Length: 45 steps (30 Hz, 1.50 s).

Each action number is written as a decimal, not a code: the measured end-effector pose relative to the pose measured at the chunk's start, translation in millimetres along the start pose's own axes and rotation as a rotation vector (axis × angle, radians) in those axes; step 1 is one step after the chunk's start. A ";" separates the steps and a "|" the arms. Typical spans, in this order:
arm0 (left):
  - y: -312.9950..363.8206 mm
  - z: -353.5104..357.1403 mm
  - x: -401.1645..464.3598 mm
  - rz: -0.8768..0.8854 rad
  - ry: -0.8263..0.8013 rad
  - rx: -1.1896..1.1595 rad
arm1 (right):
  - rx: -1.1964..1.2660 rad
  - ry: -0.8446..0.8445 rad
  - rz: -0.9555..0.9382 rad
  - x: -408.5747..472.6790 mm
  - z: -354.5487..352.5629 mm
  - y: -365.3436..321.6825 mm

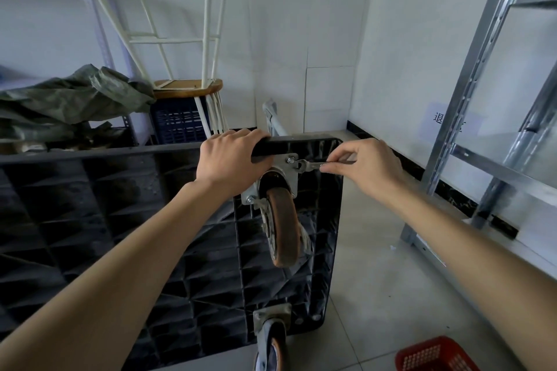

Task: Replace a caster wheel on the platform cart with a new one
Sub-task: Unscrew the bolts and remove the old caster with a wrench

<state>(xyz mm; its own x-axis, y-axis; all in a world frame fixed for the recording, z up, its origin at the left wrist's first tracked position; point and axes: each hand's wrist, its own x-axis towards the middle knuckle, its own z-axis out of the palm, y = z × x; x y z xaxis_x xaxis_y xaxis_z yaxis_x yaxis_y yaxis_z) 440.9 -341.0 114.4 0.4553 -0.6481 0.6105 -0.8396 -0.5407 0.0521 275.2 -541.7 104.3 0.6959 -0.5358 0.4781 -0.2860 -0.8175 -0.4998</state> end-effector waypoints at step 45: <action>-1.1 5.7 0.4 0.020 0.041 0.006 | -0.916 -0.081 -0.805 40.2 -44.8 -88.8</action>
<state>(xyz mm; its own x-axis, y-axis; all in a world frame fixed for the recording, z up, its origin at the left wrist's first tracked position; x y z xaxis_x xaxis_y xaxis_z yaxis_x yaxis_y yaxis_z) 443.7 -343.7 110.0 0.4256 -0.6367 0.6431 -0.8465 -0.5312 0.0344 299.2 -500.1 200.2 0.9180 0.1799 0.3534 -0.0899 -0.7735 0.6274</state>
